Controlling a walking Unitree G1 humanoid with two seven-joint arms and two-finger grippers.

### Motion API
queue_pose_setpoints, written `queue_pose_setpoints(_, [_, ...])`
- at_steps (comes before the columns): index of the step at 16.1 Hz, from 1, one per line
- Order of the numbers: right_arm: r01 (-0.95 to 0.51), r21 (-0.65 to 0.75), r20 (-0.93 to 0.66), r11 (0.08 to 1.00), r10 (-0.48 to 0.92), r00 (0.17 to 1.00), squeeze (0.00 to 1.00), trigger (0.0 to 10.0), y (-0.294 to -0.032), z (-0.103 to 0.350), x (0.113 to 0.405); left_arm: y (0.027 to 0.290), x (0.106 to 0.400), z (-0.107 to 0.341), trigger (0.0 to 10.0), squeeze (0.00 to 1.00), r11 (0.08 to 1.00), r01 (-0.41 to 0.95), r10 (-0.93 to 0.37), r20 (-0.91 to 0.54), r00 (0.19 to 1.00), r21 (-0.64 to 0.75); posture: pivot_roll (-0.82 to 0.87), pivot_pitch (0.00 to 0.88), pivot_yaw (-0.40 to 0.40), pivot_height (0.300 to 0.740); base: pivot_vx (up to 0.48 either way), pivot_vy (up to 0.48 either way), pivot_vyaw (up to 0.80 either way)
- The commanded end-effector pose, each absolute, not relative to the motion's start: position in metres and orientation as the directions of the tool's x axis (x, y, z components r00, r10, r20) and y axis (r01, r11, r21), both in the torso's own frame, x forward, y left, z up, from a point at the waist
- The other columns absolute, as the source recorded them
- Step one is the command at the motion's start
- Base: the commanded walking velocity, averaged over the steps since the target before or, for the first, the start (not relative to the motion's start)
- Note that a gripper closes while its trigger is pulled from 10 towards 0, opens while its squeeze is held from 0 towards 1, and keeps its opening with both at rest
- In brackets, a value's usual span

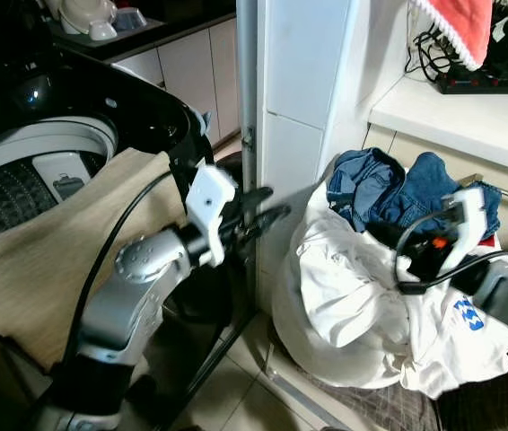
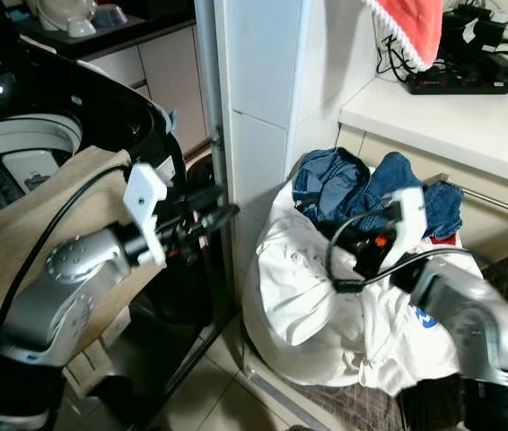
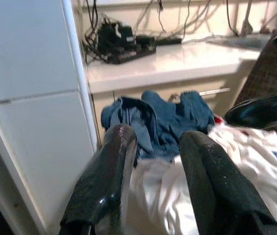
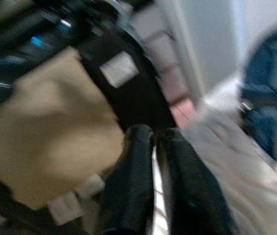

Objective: Clothes washing

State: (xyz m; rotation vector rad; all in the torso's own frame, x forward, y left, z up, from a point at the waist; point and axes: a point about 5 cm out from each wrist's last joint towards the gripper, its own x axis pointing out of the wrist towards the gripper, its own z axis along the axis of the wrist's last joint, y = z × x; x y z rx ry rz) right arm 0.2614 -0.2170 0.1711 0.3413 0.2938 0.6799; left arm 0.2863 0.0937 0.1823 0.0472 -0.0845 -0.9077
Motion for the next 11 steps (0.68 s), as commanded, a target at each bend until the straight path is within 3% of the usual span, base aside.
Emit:
queue_pose_setpoints(1, [-0.649,0.364,-0.055,0.668,0.711,0.701,0.0,0.0,-0.215,0.199,0.253,0.093,0.291,0.187,10.0,0.0,0.631,0.771,-0.776,0.076,0.626,0.083,-0.22,0.0,0.039,0.74,0.0,0.0,0.0])
queue_pose_setpoints(2, [-0.656,0.355,-0.051,0.666,0.715,0.697,0.0,0.0,-0.215,0.202,0.252,0.093,0.291,0.187,10.0,0.0,0.632,0.771,-0.775,0.078,0.627,0.084,-0.22,0.0,0.039,0.74,0.0,0.0,0.0])
queue_pose_setpoints(3, [-0.653,0.255,-0.133,0.714,0.694,0.707,0.0,0.0,-0.217,0.202,0.25,0.091,0.289,0.184,10.0,0.0,0.623,0.776,-0.782,0.063,0.62,0.095,-0.22,0.0,0.038,0.74,0.0,0.0,0.0])
queue_pose_setpoints(4, [-0.596,0.129,-0.232,0.793,0.608,0.759,0.0,0.8,-0.223,0.193,0.255,0.091,0.288,0.181,10.0,0.0,0.612,0.784,-0.79,0.044,0.611,0.108,-0.22,0.0,0.038,0.74,0.0,0.0,0.0])
queue_pose_setpoints(5, [-0.576,0.095,-0.258,0.812,0.58,0.773,0.0,0.8,-0.225,0.19,0.257,0.09,0.288,0.18,10.0,0.0,0.608,0.786,-0.793,0.039,0.608,0.112,-0.22,0.0,0.038,0.74,0.0,0.0,0.0])
queue_pose_setpoints(6, [-0.497,0.124,-0.29,0.859,0.51,0.81,1.0,10.0,-0.232,0.182,0.264,0.089,0.286,0.175,10.0,0.0,0.598,0.788,-0.797,0.005,0.604,0.149,-0.22,0.0,0.041,0.74,0.0,0.0,0.0])
queue_pose_setpoints(11, [-0.419,0.101,-0.32,0.902,0.429,0.845,1.0,10.0,-0.24,0.173,0.279,0.091,0.29,0.168,10.0,0.0,0.616,0.77,-0.777,-0.034,0.629,0.168,-0.21,0.0,0.033,0.74,0.0,0.0,0.0])
